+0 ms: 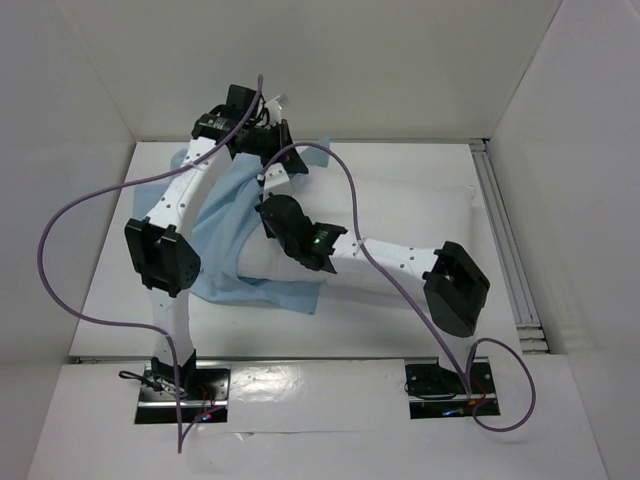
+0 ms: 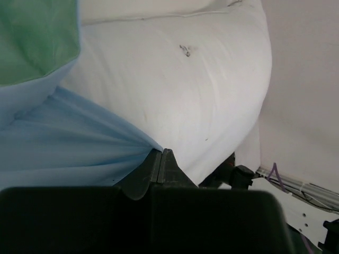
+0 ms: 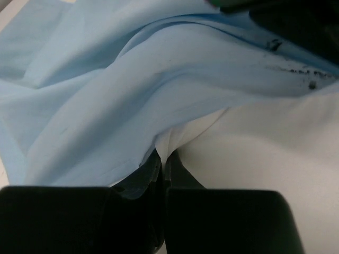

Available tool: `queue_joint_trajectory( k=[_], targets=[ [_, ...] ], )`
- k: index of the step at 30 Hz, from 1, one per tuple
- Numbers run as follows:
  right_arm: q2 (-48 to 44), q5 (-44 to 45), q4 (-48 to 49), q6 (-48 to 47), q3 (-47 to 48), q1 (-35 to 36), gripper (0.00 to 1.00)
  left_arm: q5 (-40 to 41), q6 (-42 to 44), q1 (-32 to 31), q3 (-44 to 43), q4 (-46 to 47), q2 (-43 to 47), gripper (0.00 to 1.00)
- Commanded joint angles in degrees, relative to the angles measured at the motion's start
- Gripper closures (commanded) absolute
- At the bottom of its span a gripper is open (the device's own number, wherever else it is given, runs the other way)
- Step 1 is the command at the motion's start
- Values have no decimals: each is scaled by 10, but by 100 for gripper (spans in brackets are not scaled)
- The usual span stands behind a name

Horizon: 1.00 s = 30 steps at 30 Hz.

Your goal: Put the pillow into the pillowcase

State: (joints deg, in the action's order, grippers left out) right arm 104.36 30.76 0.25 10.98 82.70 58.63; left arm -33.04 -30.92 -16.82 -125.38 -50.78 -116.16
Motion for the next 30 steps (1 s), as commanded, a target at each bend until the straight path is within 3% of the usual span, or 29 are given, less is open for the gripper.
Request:
queue_joint_trajectory(
  k=[1, 5, 6, 7, 8, 9, 12, 16, 20, 25, 29, 30],
  targets=[
    [8, 76, 123, -4, -1, 6, 100, -82, -42, -13, 10, 33, -13, 100],
    [35, 115, 123, -4, 4, -1, 100, -67, -73, 4, 56, 63, -6, 100],
    [40, 115, 114, -4, 4, -10, 95, -67, -73, 10, 56, 68, -6, 94],
    [47, 97, 97, 3, 14, -10, 83, -67, -66, 20, 56, 68, -6, 83],
    [47, 90, 75, 4, 20, -17, 66, -72, -59, 21, 41, 62, -23, 63],
    [41, 90, 75, 4, 20, -17, 39, -72, -39, 28, 31, 44, -30, 53],
    [5, 76, 52, 4, 2, -17, 20, -44, -7, 41, -11, 7, -41, 29],
    [-53, 57, -25, 32, -5, -17, 1, -12, 23, 56, -38, -11, -28, 11],
    [-129, 33, -54, 71, -61, -17, 1, 8, 48, 69, -43, -31, 1, 8],
    [-210, 40, -96, 109, -122, -17, 1, 104, 61, 93, 27, -42, 81, 19],
    [-240, 19, -139, 91, -128, -22, 1, 207, 6, 93, 207, -21, 224, 19],
    [-240, 11, -154, 84, -122, -22, 1, 230, 0, 93, 302, 16, 294, 17]
  ],
)
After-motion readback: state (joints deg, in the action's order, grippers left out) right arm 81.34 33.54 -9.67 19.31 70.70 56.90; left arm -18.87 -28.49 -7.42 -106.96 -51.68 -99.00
